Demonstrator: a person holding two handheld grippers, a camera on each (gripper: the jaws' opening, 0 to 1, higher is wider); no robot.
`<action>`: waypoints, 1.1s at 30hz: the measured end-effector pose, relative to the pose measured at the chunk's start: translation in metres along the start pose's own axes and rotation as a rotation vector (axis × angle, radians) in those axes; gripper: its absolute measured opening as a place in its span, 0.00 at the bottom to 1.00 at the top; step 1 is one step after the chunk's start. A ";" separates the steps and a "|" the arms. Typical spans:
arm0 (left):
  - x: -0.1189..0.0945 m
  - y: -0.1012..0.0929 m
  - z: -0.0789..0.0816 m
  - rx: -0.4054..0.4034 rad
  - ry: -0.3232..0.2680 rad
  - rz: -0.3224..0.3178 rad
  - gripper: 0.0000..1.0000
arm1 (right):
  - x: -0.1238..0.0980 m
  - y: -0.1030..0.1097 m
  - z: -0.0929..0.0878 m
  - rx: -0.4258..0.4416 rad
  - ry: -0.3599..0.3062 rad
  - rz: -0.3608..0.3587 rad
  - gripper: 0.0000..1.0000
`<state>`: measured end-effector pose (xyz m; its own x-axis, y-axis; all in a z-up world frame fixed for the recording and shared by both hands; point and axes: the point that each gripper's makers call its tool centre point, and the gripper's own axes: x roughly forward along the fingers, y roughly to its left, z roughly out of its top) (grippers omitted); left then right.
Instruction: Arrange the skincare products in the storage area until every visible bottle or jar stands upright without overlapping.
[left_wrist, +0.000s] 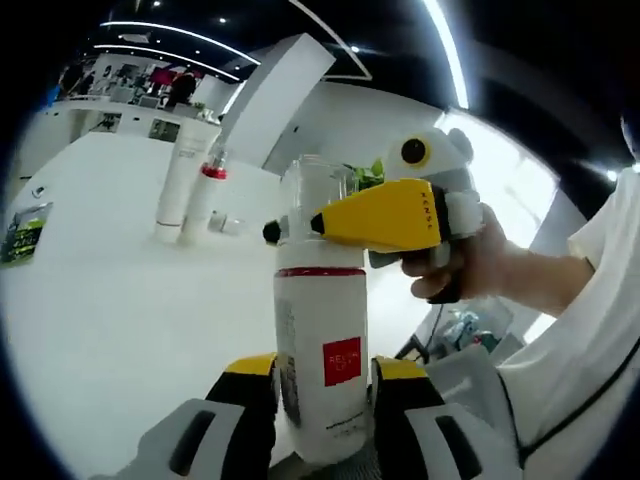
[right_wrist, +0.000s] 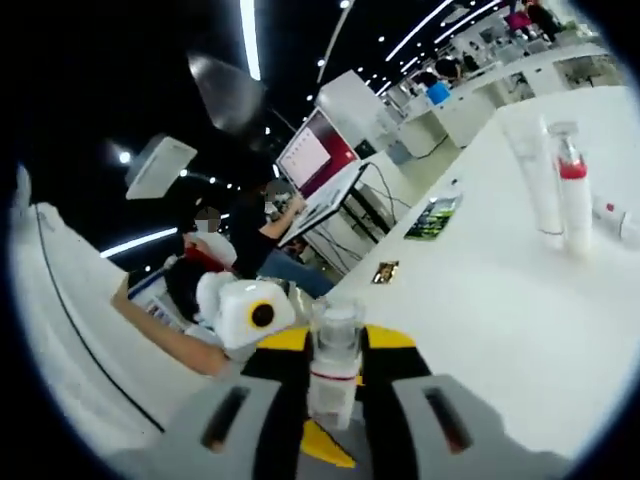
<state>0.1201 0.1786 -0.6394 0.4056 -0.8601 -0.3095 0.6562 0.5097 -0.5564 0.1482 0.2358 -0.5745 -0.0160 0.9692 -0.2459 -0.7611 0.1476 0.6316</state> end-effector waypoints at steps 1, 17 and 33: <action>0.001 -0.003 0.000 0.004 0.001 -0.013 0.36 | -0.002 0.001 -0.002 -0.021 0.022 0.016 0.19; 0.003 -0.014 0.000 0.080 -0.016 -0.061 0.27 | -0.007 0.024 -0.012 -0.214 0.144 0.162 0.20; 0.006 0.008 -0.021 0.180 0.108 0.061 0.27 | -0.017 0.006 -0.027 -0.333 0.407 0.030 0.22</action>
<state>0.1141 0.1770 -0.6622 0.3839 -0.8201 -0.4243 0.7395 0.5483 -0.3905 0.1267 0.2153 -0.5867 -0.2416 0.8069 -0.5389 -0.9201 -0.0141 0.3913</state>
